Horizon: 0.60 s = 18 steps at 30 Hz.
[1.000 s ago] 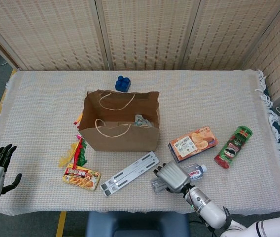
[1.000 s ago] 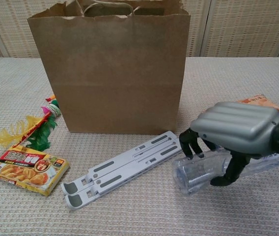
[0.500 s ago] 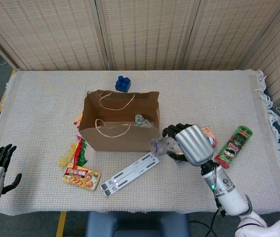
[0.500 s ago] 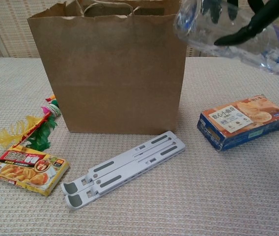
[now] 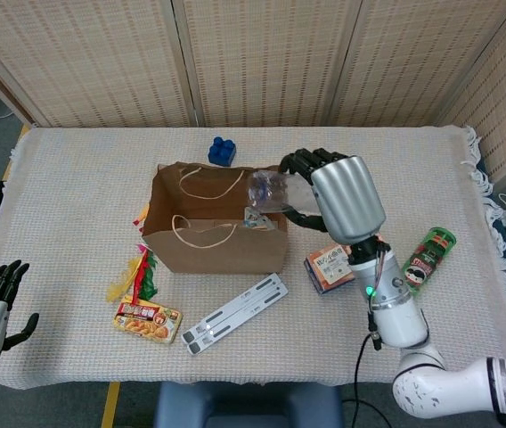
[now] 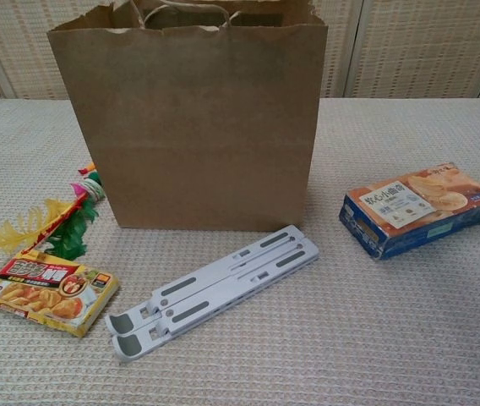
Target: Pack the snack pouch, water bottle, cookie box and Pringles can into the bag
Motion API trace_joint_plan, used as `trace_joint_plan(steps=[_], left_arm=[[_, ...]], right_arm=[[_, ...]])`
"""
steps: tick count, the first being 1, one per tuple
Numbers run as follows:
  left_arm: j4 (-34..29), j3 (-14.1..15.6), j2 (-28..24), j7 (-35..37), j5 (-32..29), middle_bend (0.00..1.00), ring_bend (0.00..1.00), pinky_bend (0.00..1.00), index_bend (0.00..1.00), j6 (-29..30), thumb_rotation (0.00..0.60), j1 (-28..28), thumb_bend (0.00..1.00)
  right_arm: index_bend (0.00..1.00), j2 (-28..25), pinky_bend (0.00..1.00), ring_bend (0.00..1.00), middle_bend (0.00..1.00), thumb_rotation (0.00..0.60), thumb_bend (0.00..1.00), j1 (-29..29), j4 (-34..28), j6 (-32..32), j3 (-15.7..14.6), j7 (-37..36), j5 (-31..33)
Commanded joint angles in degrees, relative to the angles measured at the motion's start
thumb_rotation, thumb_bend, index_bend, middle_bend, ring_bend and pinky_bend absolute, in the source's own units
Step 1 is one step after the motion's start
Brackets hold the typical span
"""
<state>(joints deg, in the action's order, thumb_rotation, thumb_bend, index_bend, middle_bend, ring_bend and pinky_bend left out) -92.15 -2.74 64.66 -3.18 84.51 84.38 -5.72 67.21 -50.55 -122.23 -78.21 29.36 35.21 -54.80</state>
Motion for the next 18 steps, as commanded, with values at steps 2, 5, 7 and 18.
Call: trace_joint_plan(steps=[2,5,7,18], left_arm=[[0.25,0.03,-0.07,0.59,0.17,0.0,0.0,0.0,0.0,-0.09,0.6,-0.06,0.36],[0.39,0.09,-0.15,0.96,0.32,0.0,0.0,0.0,0.0,-0.18,0.6,-0.12,0.36],[0.43,0.11,-0.18,1.15,0.37,0.0,0.0,0.0,0.0,-0.18,0.6,-0.13,0.36],[0.52,0.1,-0.1,0.99,0.36,0.0,0.0,0.0,0.0,-0.12,0.6,-0.11,0.36]], right_arm=[[0.66,11.61,0.66,0.59,0.55,0.6,0.24,-10.54,5.0,-7.36,7.29,6.46,8.0],[0.66,15.71,0.66,0.59,0.55,0.6,0.24,-14.15,7.52,-9.05,8.63,7.93,10.44],[0.66,17.83,0.66,0.59,0.55,0.6,0.24,-15.76,8.99,-9.88,8.86,8.38,11.32],[0.65,25.66,0.66,0.58,0.55,0.6,0.24,-18.48,16.26,-10.08,2.98,6.91,8.08]])
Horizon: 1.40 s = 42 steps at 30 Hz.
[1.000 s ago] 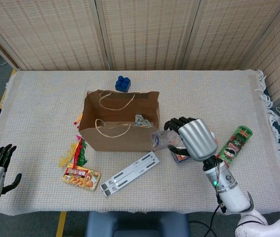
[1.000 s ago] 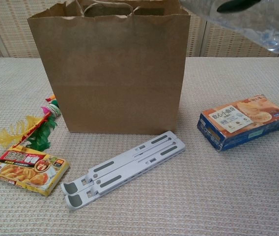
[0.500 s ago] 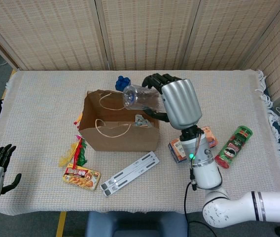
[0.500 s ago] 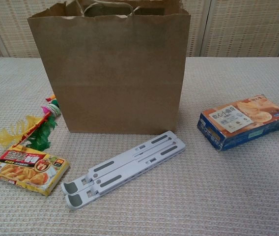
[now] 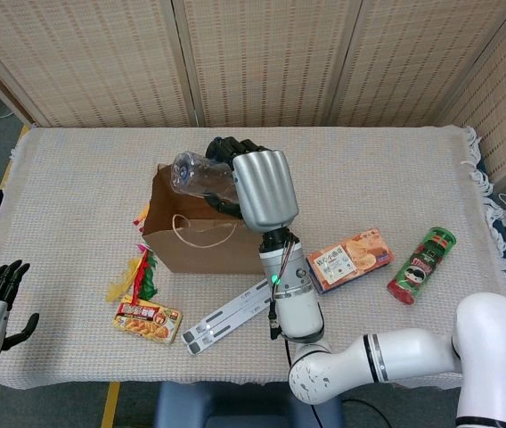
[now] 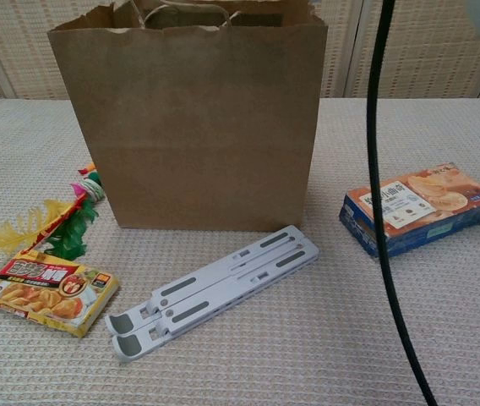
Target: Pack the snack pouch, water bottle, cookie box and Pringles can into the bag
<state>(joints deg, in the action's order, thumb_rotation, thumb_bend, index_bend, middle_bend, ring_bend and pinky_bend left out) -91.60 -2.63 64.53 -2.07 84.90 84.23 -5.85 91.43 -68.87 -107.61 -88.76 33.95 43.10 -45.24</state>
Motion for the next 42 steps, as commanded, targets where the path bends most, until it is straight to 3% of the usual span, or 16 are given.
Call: trace_joint_plan(steps=[1,12,13,14,16,18,21,30,37,42], left_arm=[[-0.06,-0.02,0.04,-0.19,-0.05,0.0,0.0,0.0,0.0,0.06,0.6,0.02,0.36],[-0.11,-0.06,0.05,-0.27,-0.15,0.0,0.0,0.0,0.0,0.01,0.6,0.0,0.36],[-0.12,-0.05,0.04,-0.23,-0.14,0.0,0.0,0.0,0.0,0.01,0.6,0.0,0.36],[-0.11,-0.05,0.01,-0.21,-0.14,0.0,0.0,0.0,0.0,0.0,0.6,-0.01,0.36],[-0.09,-0.03,0.01,-0.17,-0.13,0.0,0.0,0.0,0.0,-0.02,0.6,0.0,0.36],[-0.08,-0.04,0.01,-0.17,-0.11,0.0,0.0,0.0,0.0,0.0,0.6,-0.01,0.36],[-0.11,-0.03,0.02,-0.29,-0.12,0.0,0.0,0.0,0.0,0.01,0.6,0.0,0.36],[-0.18,-0.07,0.07,-0.53,-0.23,0.0,0.0,0.0,0.0,0.03,0.6,0.01,0.36],[-0.47,-0.1,0.09,-1.11,-0.37,0.0,0.0,0.0,0.0,0.1,0.6,0.05,0.36],[-0.6,-0.13,0.26,-1.77,-0.49,0.0,0.0,0.0,0.0,0.28,0.6,0.14,0.36]], right_arm=[[0.65,1.98,0.66,0.58,0.55,0.6,0.24,-0.14,2.37,0.59,-2.07,-1.38,-1.96],[0.63,5.87,0.65,0.57,0.55,0.6,0.24,0.54,6.82,2.3,-3.99,-2.31,-2.4],[0.58,5.87,0.63,0.54,0.54,0.6,0.24,0.77,6.35,2.65,-3.98,-1.49,-0.95],[0.47,5.52,0.59,0.47,0.51,0.6,0.24,0.99,5.25,3.27,-3.79,0.11,1.46],[0.16,4.71,0.45,0.27,0.35,0.6,0.23,1.22,3.69,3.86,-3.39,2.31,4.43],[0.01,3.93,0.28,0.11,0.19,0.6,0.21,1.6,2.43,3.95,-2.92,3.4,6.21],[0.0,3.0,0.16,0.02,0.09,0.6,0.19,2.5,1.1,3.41,-2.43,3.7,7.55],[0.0,-4.58,0.14,0.01,0.07,0.6,0.18,8.62,-6.7,2.2,-3.65,1.16,4.71],[0.0,-17.72,0.13,0.01,0.07,0.6,0.18,19.66,-15.27,3.72,-10.4,-3.29,1.13],[0.0,-26.71,0.11,0.01,0.07,0.6,0.13,28.14,-15.35,10.24,-19.85,-11.04,-5.21]])
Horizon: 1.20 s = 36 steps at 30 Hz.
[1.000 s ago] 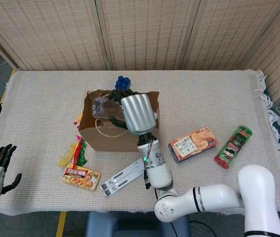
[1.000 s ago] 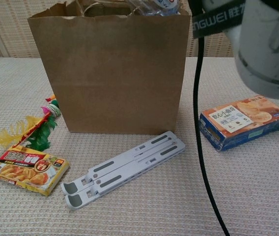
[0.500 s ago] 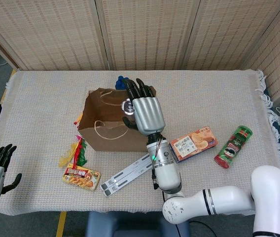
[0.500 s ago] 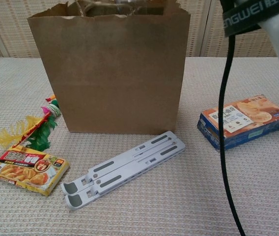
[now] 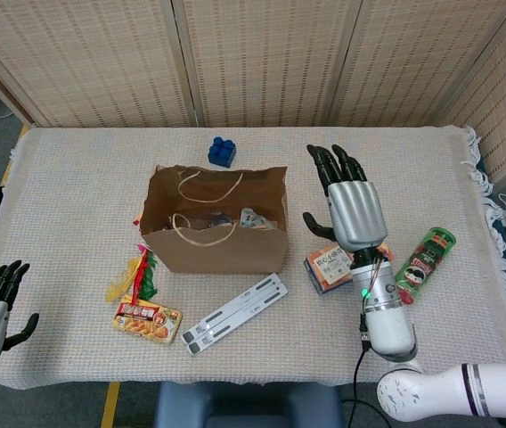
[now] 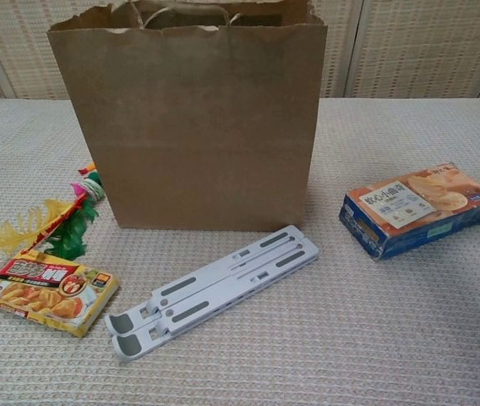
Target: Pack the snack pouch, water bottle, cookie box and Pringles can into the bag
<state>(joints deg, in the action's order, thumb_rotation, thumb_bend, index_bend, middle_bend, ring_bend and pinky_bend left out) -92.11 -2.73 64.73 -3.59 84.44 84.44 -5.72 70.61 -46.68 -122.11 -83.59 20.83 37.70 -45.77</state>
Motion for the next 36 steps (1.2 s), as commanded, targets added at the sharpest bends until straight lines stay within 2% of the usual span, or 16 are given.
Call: trace_joint_plan(steps=[1,5,8,13,22,29,36], left_arm=[[-0.11,-0.04,0.09,-0.42,-0.07,0.0,0.0,0.0,0.0,0.11,0.6,0.04,0.36],[-0.22,-0.1,0.3,-0.99,-0.24,0.0,0.0,0.0,0.0,0.34,0.6,0.16,0.36],[-0.28,-0.16,0.43,-1.3,-0.37,0.0,0.0,0.0,0.0,0.39,0.6,0.19,0.36],[-0.26,-0.21,0.45,-1.26,-0.39,0.0,0.0,0.0,0.0,0.39,0.6,0.18,0.36],[-0.1,-0.14,0.15,-0.2,-0.16,0.0,0.0,0.0,0.0,0.04,0.6,0.03,0.36],[-0.04,-0.15,-0.02,0.35,-0.14,0.0,0.0,0.0,0.0,-0.2,0.6,-0.08,0.36],[0.03,-0.11,-0.09,0.68,-0.07,0.0,0.0,0.0,0.0,-0.29,0.6,-0.12,0.36]], right_arm=[[0.0,-7.09,0.09,0.0,0.06,0.6,0.1,6.96,-0.25,6.8,-8.36,-6.93,-5.46],[0.0,-10.36,0.05,0.0,0.03,0.6,0.05,9.22,3.59,15.65,-14.71,-10.48,-7.95],[0.0,-10.27,0.01,0.0,0.0,0.6,0.02,8.68,7.19,21.03,-18.03,-8.88,-8.8],[0.0,-6.33,0.0,0.0,0.0,0.6,0.0,6.06,12.06,26.38,-20.92,-2.37,-5.3],[0.0,3.31,0.0,0.0,0.0,0.6,0.0,1.03,18.67,28.6,-20.97,5.58,6.38],[0.0,9.47,0.0,0.0,0.0,0.6,0.0,-2.41,24.31,27.41,-19.98,9.8,12.74],[0.0,13.39,0.0,0.0,0.0,0.6,0.0,-4.4,27.65,25.68,-18.36,11.34,16.7]])
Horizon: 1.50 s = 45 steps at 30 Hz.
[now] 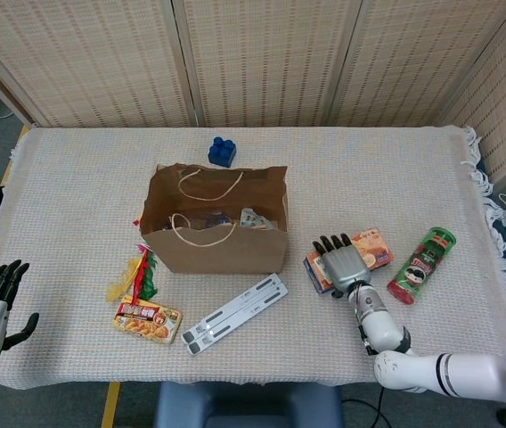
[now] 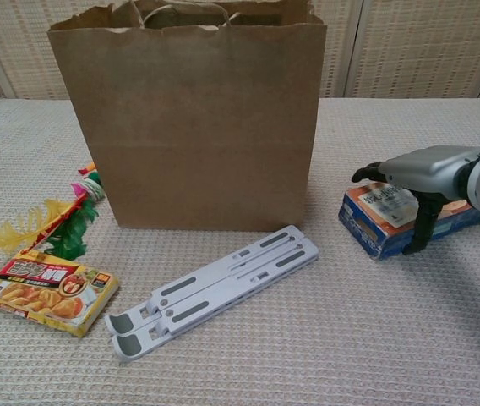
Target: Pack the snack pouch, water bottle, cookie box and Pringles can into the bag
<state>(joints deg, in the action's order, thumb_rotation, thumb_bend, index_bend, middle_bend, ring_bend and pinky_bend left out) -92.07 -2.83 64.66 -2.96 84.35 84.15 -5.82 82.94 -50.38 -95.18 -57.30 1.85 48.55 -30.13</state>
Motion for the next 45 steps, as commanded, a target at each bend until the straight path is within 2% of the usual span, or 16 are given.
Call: trace_joint_plan(steps=[1,6,7,8,10,12,13,15,22,27,30,34,40,45], left_arm=[[0.0,0.01,-0.04,0.11,0.03,0.0,0.0,0.0,0.0,-0.03,0.6,-0.02,0.36],[0.06,0.09,-0.1,0.29,0.15,0.0,0.0,0.0,0.0,-0.04,0.6,-0.01,0.35],[0.06,0.09,-0.12,0.34,0.17,0.0,0.0,0.0,0.0,-0.04,0.6,-0.02,0.35],[0.08,0.11,-0.12,0.37,0.18,0.0,0.0,0.0,0.0,-0.04,0.6,-0.01,0.35],[0.11,0.11,-0.12,0.39,0.18,0.0,0.0,0.0,0.0,-0.05,0.6,-0.01,0.35],[0.1,0.11,-0.11,0.32,0.17,0.0,0.0,0.0,0.0,-0.04,0.6,-0.01,0.35],[0.09,0.1,-0.1,0.28,0.16,0.0,0.0,0.0,0.0,-0.03,0.6,-0.01,0.35],[0.07,0.08,-0.08,0.19,0.15,0.0,0.0,0.0,0.0,0.0,0.6,-0.02,0.35],[0.04,0.04,0.09,-0.27,0.11,0.0,0.0,0.0,0.0,0.22,0.6,0.06,0.35],[-0.04,0.01,0.2,-0.59,0.06,0.0,0.0,0.0,0.0,0.36,0.6,0.11,0.35],[-0.12,-0.01,0.23,-0.78,0.0,0.0,0.0,0.0,0.0,0.36,0.6,0.12,0.35],[-0.15,0.0,0.28,-0.89,-0.03,0.0,0.0,0.0,0.0,0.46,0.6,0.19,0.35],[-0.09,0.02,0.23,-0.65,0.0,0.0,0.0,0.0,0.0,0.36,0.6,0.17,0.36],[-0.08,0.03,0.17,-0.5,0.02,0.0,0.0,0.0,0.0,0.29,0.6,0.13,0.35]], right_arm=[[0.0,1.4,0.0,0.0,0.0,0.6,0.0,-0.88,0.96,-0.78,0.69,0.66,1.49],[0.0,2.23,0.0,0.0,0.0,0.6,0.0,-1.99,1.73,-0.55,0.56,2.38,4.95],[0.0,2.34,0.01,0.0,0.0,0.6,0.0,-2.12,1.85,-0.36,0.54,2.34,5.1],[0.0,2.4,0.08,0.03,0.03,0.6,0.0,-2.13,1.93,-0.35,0.43,2.25,4.89],[0.14,2.34,0.32,0.19,0.2,0.6,0.05,-1.95,1.82,-0.43,0.22,1.68,3.8],[0.45,1.81,0.58,0.49,0.46,0.6,0.13,-1.38,1.08,-0.77,0.16,0.31,1.97],[0.55,1.19,0.64,0.58,0.54,0.6,0.15,-0.95,0.31,-1.12,0.29,-0.76,0.62],[0.62,0.0,0.68,0.63,0.59,0.6,0.18,-0.1,-1.0,-2.18,0.69,-2.82,-2.42],[0.67,-8.51,0.69,0.64,0.62,0.6,0.2,3.8,-8.36,-7.72,4.11,-12.22,-14.54],[0.68,-16.7,0.69,0.65,0.62,0.6,0.21,6.22,-15.12,-12.19,8.29,-17.77,-20.61],[0.68,-21.43,0.69,0.65,0.62,0.6,0.21,6.63,-19.32,-14.3,11.12,-18.68,-23.44],[0.68,-25.64,0.69,0.65,0.62,0.6,0.21,5.43,-23.47,-16.68,15.14,-16.19,-25.36],[0.67,-27.41,0.69,0.64,0.62,0.6,0.21,-1.07,-26.27,-18.23,20.93,-4.75,-24.48],[0.67,-26.38,0.68,0.64,0.62,0.6,0.2,-3.67,-25.73,-18.52,21.76,-0.24,-24.29]])
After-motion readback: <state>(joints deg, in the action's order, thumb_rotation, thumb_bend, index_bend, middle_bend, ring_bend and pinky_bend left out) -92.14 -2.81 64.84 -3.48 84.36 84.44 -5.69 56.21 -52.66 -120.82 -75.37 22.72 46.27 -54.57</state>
